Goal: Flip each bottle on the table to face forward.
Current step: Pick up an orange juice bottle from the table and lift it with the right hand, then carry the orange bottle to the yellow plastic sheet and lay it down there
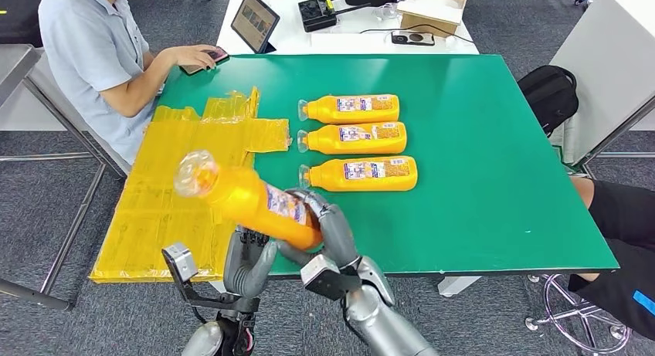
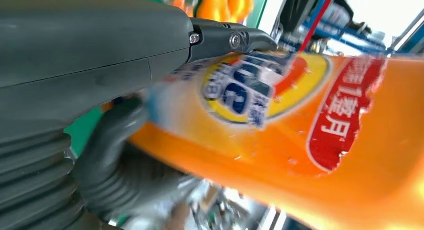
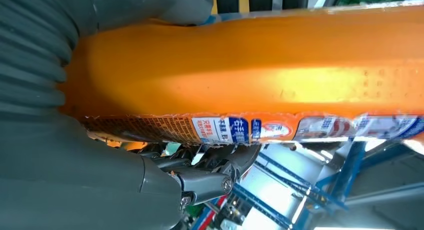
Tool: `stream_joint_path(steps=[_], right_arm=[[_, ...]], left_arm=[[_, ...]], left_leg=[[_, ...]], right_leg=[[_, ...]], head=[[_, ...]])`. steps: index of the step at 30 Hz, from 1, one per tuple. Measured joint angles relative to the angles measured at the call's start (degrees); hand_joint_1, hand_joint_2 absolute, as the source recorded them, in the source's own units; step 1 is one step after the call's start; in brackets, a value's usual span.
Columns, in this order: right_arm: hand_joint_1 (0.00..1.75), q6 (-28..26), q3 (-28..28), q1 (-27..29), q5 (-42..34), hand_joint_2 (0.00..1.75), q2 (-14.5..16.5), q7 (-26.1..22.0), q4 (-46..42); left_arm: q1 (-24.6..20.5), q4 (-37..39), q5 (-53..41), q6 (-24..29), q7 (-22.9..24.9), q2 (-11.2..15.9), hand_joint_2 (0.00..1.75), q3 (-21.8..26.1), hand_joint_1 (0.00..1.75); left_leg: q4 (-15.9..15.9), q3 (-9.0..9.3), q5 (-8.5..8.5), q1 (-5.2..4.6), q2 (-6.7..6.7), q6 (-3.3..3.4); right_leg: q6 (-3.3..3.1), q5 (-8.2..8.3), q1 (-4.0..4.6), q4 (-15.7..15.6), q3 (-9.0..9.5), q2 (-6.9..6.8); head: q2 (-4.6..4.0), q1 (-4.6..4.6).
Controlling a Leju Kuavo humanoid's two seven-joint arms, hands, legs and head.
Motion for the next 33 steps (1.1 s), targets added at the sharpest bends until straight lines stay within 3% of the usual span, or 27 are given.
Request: stream_joint_path(steps=[10, 21, 27, 33], right_arm=[[1.68, 1.0, 1.8, 2.0, 0.2, 1.75, 0.6, 0.0, -1.4], [1.59, 2.1, 2.1, 2.1, -0.3, 1.75, 1.0, 0.3, -1.6], [1.53, 3.2, 1.9, 2.1, -0.3, 1.75, 1.0, 0.9, -1.6], [1.38, 3.7, 1.1, 2.1, -0.1, 1.75, 1.0, 1.3, -1.6]], left_arm=[[-0.1, -1.9, -4.3, 6.6, -3.1, -0.3, 0.00, 0.4, 0.00], [0.2, -3.2, -7.4, 7.6, -4.4, -0.3, 0.00, 0.3, 0.00], [0.2, -3.2, -13.6, 9.1, -4.4, -0.3, 0.00, 0.0, 0.00], [0.1, -3.2, -18.1, 10.9, -4.0, -0.3, 0.00, -0.2, 0.00]], left_leg=[[0.0, -0.02, 0.00, -0.01, 0.00, 0.00], [0.0, -0.02, 0.00, -0.01, 0.00, 0.00], [0.0, -0.02, 0.00, -0.01, 0.00, 0.00], [0.0, -0.02, 0.00, -0.01, 0.00, 0.00]], right_leg=[[0.00, 0.00, -0.01, 0.0, 0.00, 0.00], [0.00, 0.00, -0.01, 0.0, -0.02, 0.00], [0.00, 0.00, -0.01, 0.0, -0.02, 0.00], [0.00, 0.00, -0.01, 0.0, -0.02, 0.00]], head=[[0.00, 0.01], [0.00, 0.01], [0.00, -0.01], [0.00, 0.01]])
